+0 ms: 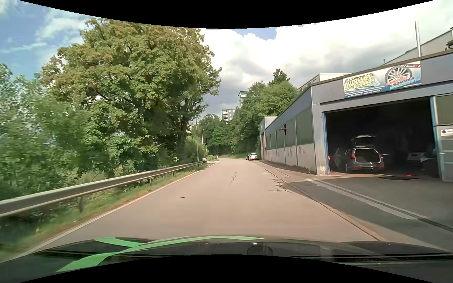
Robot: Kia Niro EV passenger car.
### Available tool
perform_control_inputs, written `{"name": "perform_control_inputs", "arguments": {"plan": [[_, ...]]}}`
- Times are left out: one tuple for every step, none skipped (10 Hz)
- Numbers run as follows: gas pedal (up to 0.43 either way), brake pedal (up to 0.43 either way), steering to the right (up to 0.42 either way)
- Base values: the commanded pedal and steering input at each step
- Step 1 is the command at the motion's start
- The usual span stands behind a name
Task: Follow the waypoints while adhering to traffic rules and regulations
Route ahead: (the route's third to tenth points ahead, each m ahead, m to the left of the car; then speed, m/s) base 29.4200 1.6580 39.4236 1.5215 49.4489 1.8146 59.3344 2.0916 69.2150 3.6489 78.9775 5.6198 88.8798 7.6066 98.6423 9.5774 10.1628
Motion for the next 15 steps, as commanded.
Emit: {"name": "perform_control_inputs", "arguments": {"plan": [[0.118,0.0,-0.012],[0.118,0.0,-0.011],[0.118,0.0,-0.008],[0.118,0.0,-0.003],[0.118,0.0,-0.001],[0.118,0.0,0.0],[0.118,0.0,0.001],[0.13,0.0,0.002],[0.13,0.0,0.003],[0.13,0.0,0.002],[0.13,0.0,0.002],[0.13,0.0,0.003],[0.13,0.0,0.003],[0.13,0.0,0.003],[0.13,0.0,0.003]]}}
